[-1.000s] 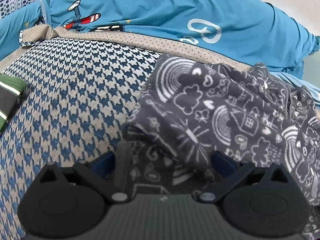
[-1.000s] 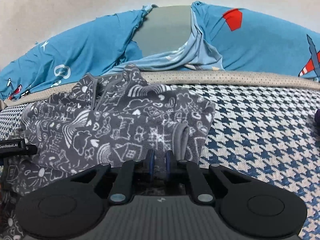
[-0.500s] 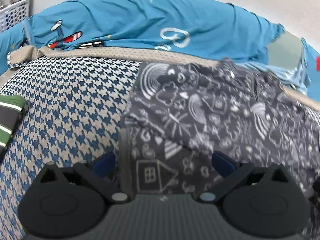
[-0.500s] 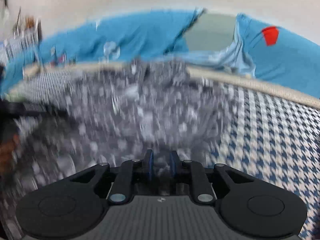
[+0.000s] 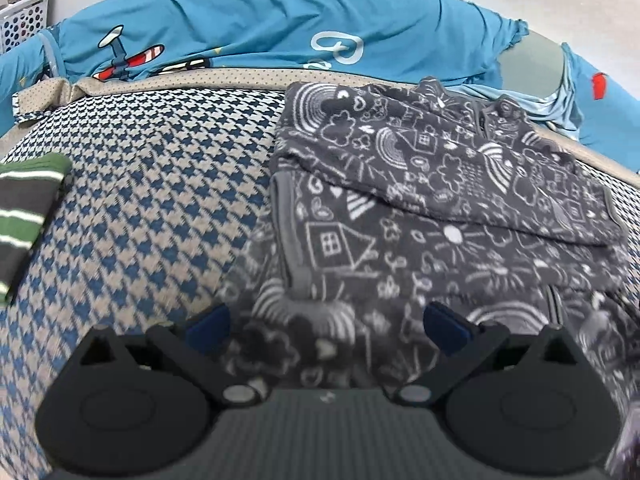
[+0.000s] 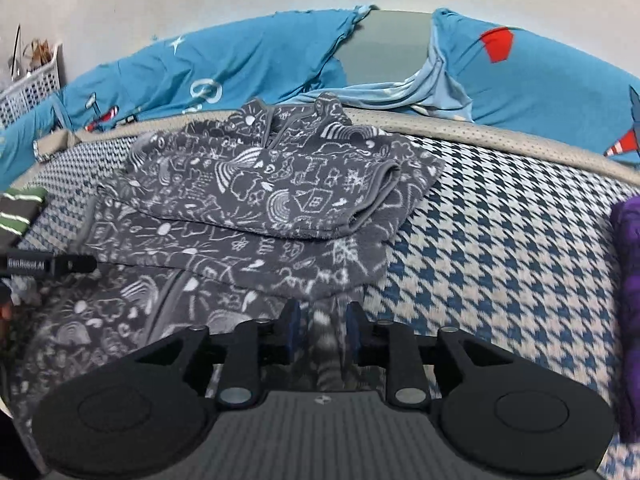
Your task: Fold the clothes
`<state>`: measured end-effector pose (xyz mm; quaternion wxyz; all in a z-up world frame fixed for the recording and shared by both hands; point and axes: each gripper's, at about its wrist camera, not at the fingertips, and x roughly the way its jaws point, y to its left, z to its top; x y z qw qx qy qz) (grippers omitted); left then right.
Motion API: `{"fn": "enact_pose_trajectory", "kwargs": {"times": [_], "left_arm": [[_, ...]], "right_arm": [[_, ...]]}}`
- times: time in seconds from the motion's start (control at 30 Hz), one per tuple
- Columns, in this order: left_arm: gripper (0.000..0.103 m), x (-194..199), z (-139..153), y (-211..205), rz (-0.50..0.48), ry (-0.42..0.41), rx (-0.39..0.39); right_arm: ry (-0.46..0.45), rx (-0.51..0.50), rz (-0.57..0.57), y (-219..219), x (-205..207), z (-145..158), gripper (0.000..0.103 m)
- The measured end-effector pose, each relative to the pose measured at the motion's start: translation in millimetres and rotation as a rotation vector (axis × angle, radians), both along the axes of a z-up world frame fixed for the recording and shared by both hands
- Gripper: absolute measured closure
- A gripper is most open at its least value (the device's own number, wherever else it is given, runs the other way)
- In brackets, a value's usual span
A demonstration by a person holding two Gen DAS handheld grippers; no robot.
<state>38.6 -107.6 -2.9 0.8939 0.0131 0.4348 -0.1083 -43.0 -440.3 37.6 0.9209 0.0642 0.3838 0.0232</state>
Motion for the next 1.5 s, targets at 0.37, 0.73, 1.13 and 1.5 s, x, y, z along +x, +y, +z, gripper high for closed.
{"fn": "enact_pose_trajectory", "kwargs": {"times": [0.37, 0.73, 1.13, 1.5], "left_arm": [[0.0, -40.5, 12.5, 24.0, 0.03, -0.03, -0.054], [0.0, -67.3, 3.9, 30.7, 0.064, -0.032, -0.025], [0.0, -79.6, -9.0, 56.8, 0.162, -0.007, 0.032], [0.0, -88.0, -7.6, 70.5, 0.217, -0.015, -0.01]], "right_arm": [[0.017, 0.082, -0.074, -12.5, -15.7, -4.7, 0.069], [0.021, 0.021, -0.05, 6.8, -2.3, -21.4, 0.073], [0.035, 0.05, -0.201, -14.9, -5.7, -25.1, 0.096], [0.026, 0.147, -0.249, -14.2, -46.8, -13.3, 0.077]]}}
